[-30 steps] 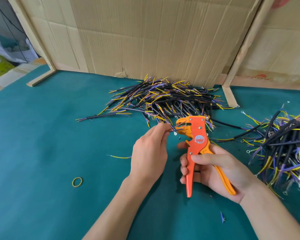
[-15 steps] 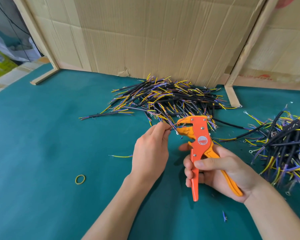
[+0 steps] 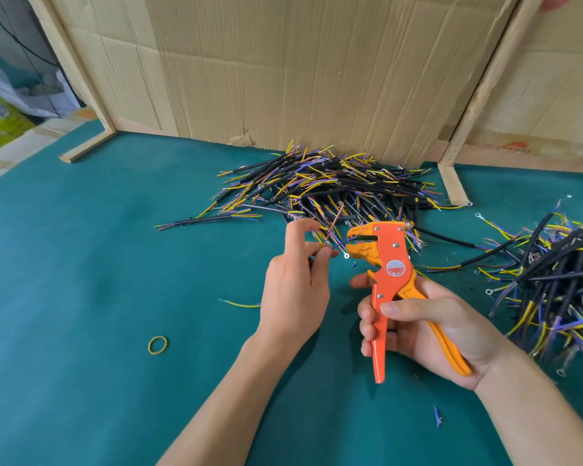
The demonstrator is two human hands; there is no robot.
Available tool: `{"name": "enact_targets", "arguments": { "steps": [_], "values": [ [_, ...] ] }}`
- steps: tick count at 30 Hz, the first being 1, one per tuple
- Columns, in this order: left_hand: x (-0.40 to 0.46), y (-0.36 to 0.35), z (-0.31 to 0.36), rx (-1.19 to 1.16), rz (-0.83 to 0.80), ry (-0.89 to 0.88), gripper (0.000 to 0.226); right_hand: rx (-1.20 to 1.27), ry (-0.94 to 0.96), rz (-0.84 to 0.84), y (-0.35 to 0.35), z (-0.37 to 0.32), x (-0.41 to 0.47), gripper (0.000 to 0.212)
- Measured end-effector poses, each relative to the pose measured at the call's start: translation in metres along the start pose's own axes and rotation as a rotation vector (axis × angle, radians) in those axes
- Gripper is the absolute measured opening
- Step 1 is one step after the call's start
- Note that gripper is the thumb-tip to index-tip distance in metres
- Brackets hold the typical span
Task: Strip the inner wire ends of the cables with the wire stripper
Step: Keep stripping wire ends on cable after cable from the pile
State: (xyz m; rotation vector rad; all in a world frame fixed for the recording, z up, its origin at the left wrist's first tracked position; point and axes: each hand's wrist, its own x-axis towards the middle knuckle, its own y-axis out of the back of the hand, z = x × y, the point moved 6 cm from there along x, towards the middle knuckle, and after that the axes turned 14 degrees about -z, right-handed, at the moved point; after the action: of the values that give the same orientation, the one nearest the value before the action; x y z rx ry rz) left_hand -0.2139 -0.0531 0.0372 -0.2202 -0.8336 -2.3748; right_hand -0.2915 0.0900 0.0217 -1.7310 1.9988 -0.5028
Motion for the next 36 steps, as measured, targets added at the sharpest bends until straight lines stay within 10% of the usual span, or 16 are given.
{"name": "enact_targets", "arguments": {
  "steps": [27, 36],
  "values": [
    [0.002, 0.001, -0.0013, 0.081, -0.005, 0.0, 0.033, 0.025, 0.022, -0.008, 0.0008, -0.0008, -0.0003, 0.057],
    [0.0048, 0.0046, -0.0094, -0.38, -0.013, 0.151, 0.02, 0.012, 0.023, -0.019, 0.0015, -0.001, 0.0007, 0.055]
  ]
}}
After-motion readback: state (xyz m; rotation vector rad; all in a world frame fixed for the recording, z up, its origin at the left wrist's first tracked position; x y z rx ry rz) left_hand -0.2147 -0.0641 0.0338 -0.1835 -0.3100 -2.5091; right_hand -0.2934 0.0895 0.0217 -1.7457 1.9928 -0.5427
